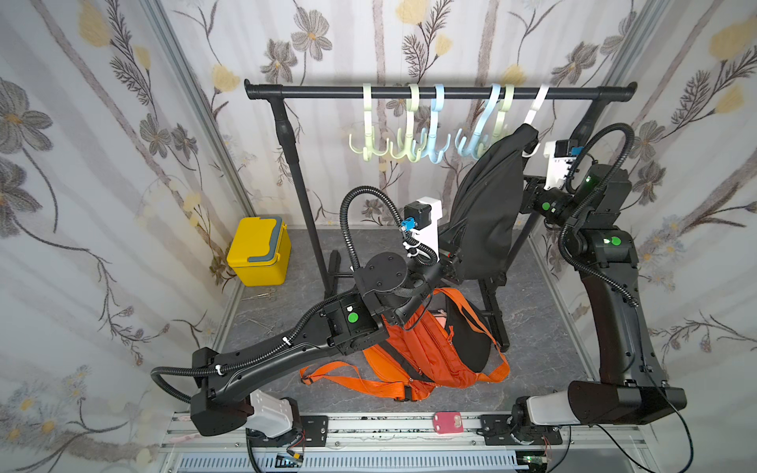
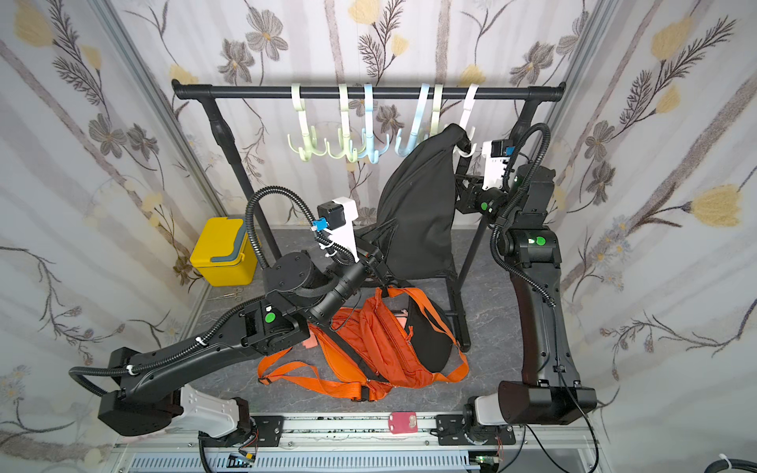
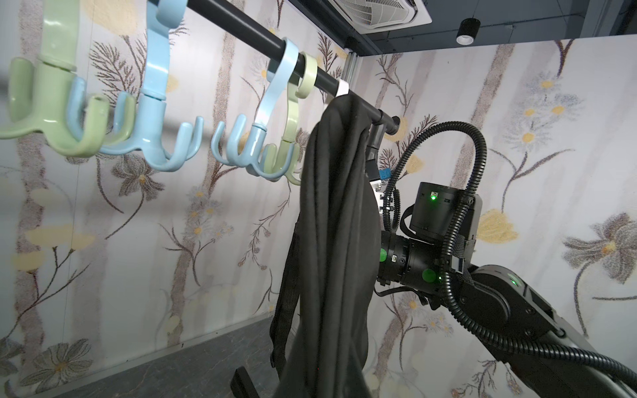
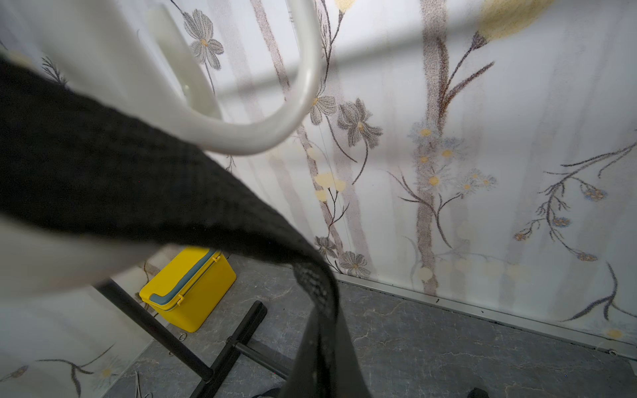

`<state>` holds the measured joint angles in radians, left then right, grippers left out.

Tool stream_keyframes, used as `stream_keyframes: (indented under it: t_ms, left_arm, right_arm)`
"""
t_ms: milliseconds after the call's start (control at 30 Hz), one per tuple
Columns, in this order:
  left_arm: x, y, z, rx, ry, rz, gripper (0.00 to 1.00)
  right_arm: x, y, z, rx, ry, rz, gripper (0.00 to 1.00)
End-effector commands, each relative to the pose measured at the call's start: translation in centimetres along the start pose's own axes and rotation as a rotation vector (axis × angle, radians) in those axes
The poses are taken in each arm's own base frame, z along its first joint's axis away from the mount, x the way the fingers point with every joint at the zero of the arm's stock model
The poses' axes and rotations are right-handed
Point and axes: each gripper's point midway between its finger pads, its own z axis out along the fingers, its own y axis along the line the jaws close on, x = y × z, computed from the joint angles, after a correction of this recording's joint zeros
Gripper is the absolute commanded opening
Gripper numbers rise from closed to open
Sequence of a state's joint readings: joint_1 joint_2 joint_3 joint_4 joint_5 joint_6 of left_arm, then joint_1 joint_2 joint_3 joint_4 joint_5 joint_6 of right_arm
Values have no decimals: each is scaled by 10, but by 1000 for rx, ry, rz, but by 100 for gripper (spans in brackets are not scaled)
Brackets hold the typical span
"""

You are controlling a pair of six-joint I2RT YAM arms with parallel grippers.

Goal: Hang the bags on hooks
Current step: Hang the bag on the hook.

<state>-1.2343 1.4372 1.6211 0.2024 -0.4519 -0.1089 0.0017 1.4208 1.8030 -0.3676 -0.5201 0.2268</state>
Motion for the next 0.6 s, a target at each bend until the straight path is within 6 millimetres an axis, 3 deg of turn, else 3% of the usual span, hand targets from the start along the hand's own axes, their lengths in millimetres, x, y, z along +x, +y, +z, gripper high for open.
stream_keyframes:
  t_ms: [0, 400, 567]
  left_arm:
    - [6, 2, 2, -18, 13, 5, 0]
    - [92, 8, -2, -18, 176, -78, 0]
    - [108, 14, 3, -44, 197, -67, 0]
  right_arm:
    - [-11, 4, -4, -2, -47, -28, 0]
    - [-24, -18, -22, 162, -137, 2, 0]
    - [-27, -17, -33, 179, -172, 10, 0]
